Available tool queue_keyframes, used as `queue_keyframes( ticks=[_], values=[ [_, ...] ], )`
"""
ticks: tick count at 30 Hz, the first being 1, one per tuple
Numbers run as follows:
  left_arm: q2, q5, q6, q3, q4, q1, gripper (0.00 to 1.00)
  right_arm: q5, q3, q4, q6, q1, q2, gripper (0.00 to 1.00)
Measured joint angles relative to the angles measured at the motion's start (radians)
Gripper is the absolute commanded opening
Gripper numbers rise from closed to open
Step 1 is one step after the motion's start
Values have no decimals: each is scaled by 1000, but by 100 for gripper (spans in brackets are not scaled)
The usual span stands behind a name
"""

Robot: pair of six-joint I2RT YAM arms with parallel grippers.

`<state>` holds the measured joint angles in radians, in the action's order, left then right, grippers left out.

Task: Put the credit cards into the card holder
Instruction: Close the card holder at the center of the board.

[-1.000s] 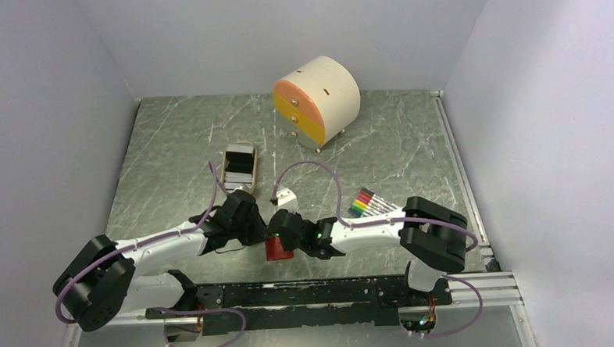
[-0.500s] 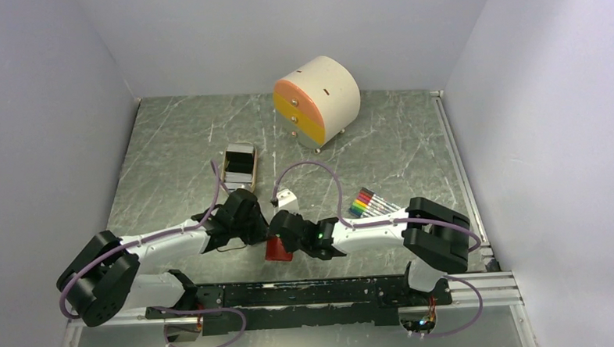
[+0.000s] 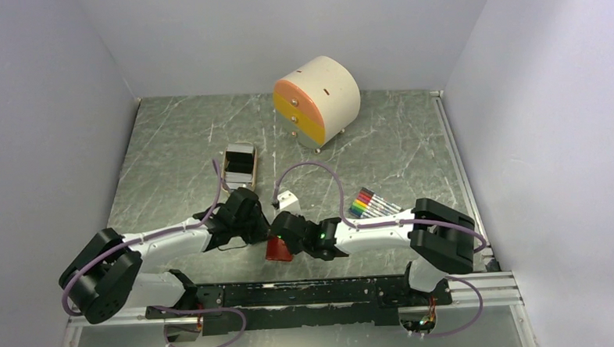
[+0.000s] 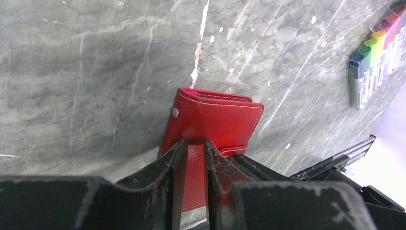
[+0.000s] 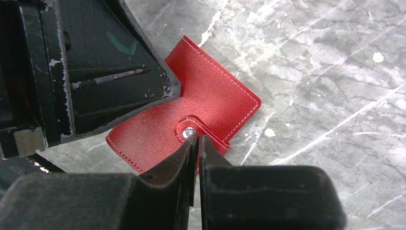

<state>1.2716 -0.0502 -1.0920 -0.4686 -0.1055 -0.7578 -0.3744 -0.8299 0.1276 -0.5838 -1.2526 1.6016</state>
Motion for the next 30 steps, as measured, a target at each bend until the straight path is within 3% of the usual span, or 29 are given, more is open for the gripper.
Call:
queue_keyframes(
  ticks=[30],
  values=[
    [22,-6,11,-21,-4,1,26,37,-10,-15,18,5,32,10]
  ],
)
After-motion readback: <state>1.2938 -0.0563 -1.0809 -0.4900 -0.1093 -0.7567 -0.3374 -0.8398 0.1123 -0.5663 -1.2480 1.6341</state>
